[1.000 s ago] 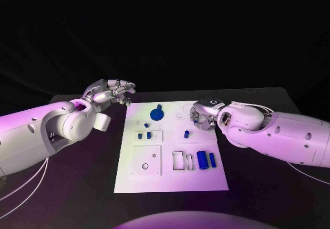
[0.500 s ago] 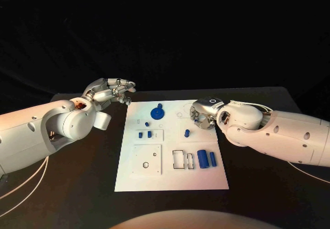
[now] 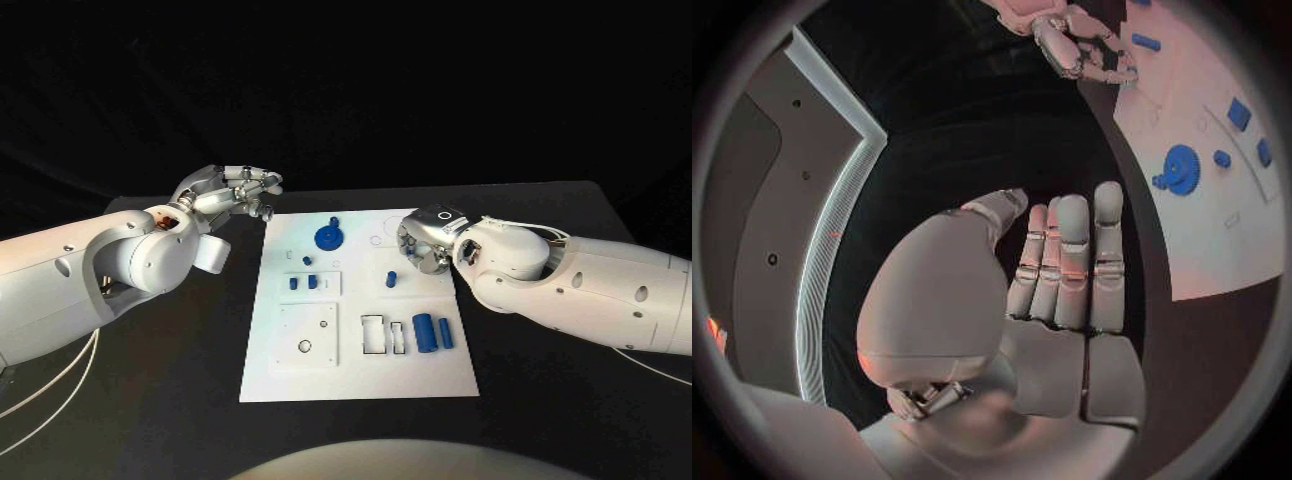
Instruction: Assemble the parts on the task board
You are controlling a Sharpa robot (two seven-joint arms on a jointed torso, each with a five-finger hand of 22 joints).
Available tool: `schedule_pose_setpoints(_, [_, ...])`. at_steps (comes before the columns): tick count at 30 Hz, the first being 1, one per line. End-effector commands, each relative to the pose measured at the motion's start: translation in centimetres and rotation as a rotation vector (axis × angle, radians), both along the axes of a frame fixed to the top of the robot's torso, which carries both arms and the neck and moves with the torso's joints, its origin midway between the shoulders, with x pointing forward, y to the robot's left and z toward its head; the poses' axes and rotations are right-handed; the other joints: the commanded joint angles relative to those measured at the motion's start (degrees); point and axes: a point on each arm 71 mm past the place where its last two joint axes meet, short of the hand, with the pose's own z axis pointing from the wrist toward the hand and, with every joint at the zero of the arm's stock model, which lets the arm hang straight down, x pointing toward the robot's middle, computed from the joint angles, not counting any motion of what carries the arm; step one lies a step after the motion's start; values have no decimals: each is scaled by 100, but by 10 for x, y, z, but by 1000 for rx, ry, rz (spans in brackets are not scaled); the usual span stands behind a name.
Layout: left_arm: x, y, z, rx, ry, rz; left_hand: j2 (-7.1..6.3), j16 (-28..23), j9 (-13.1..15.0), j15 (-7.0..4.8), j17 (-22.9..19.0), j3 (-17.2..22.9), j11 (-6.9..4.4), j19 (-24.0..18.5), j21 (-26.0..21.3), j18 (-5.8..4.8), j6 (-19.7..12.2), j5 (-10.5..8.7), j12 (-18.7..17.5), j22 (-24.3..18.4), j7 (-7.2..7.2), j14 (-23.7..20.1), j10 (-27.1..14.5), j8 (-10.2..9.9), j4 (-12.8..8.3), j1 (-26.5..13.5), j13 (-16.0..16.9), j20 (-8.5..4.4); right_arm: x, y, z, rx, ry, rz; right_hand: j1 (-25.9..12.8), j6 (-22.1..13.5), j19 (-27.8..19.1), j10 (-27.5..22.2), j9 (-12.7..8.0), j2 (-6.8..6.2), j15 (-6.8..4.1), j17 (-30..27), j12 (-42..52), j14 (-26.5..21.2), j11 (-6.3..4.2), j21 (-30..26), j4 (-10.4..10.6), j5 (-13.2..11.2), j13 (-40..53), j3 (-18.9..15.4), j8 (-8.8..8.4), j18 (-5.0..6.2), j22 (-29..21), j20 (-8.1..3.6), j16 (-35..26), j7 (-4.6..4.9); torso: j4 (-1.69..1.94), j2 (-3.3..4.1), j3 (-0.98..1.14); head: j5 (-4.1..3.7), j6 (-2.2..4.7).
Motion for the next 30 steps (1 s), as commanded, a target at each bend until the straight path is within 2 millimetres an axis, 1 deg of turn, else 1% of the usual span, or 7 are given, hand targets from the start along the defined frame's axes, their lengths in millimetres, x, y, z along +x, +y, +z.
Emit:
schedule_pose_setpoints(1, [0, -3, 0, -2, 1, -18, 4, -36, 8, 2, -7, 16, 15, 2, -39, 59, -42, 32, -39, -7, -4, -27, -35, 22, -28, -7, -5, -15, 1, -4, 3, 18, -65, -19, 114, 55, 5, 295, 16, 82, -41, 265, 32, 371, -244, 21, -172, -28, 166, 218, 39, -45, 18, -48, 25, -2, 4, 0, -4, -9, 10])
schedule_pose_setpoints(13, [0, -3, 0, -2, 4, -21, 4, -43, 10, 7, -12, 19, 23, 1, -51, 57, -51, 49, -46, -13, 2, -34, -52, 21, -31, -9, -9, -12, -3, -8, 11, 67, -103, -19, 55, 98, -1, 352, 64, 67, -53, 261, 24, 369, -262, 52, -214, -112, 227, 272, 55, -48, 60, -58, 46, -18, 3, -5, -16, -26, 41])
schedule_pose_setpoints(16, [0, -4, 0, -2, 6, -23, 2, -45, 10, 9, -13, 18, 26, 1, -55, 56, -55, 53, -49, -16, 4, -36, -59, 21, -31, -12, -11, -11, -4, -9, 13, 76, -102, -21, 45, 101, -4, 357, 69, 64, -55, 263, 21, 369, -264, 50, -217, -128, 235, 276, 56, -47, 62, -59, 51, -20, 2, -6, -9, -22, 45])
schedule_pose_setpoints(22, [0, -4, -1, -1, 10, -25, 0, -48, 12, 13, -16, 19, 30, 0, -63, 55, -59, 60, -54, -19, 7, -39, -74, 21, -32, -14, -15, -9, -8, -11, 20, 98, -93, -21, 41, 103, -2, 359, 73, 63, -56, 260, 19, 369, -265, 56, -220, -139, 240, 278, 56, -49, 67, -60, 51, -21, 2, -3, -9, -17, 43])
schedule_pose_setpoints(27, [1, -4, -1, 0, 11, -23, -1, -49, 12, 14, -17, 19, 32, 0, -65, 55, -62, 63, -57, -20, 8, -40, -80, 21, -33, -15, -16, -8, -19, -6, 31, 137, -87, -1, 41, 103, -2, 359, 73, 63, -56, 260, 19, 369, -265, 56, -220, -139, 240, 278, 56, -49, 67, -60, 51, -21, -9, -5, -7, 2, 48])
schedule_pose_setpoints(30, [1, -5, -1, -1, 11, -27, -1, -49, 12, 14, -17, 19, 32, 0, -65, 55, -62, 63, -57, -20, 8, -40, -80, 21, -33, -15, -16, -8, -29, 5, 37, 168, -80, 34, 38, 104, -2, 360, 75, 63, -56, 263, 17, 369, -266, 59, -222, -146, 243, 281, 56, -49, 70, -60, 55, -22, -9, -5, -6, 36, 57])
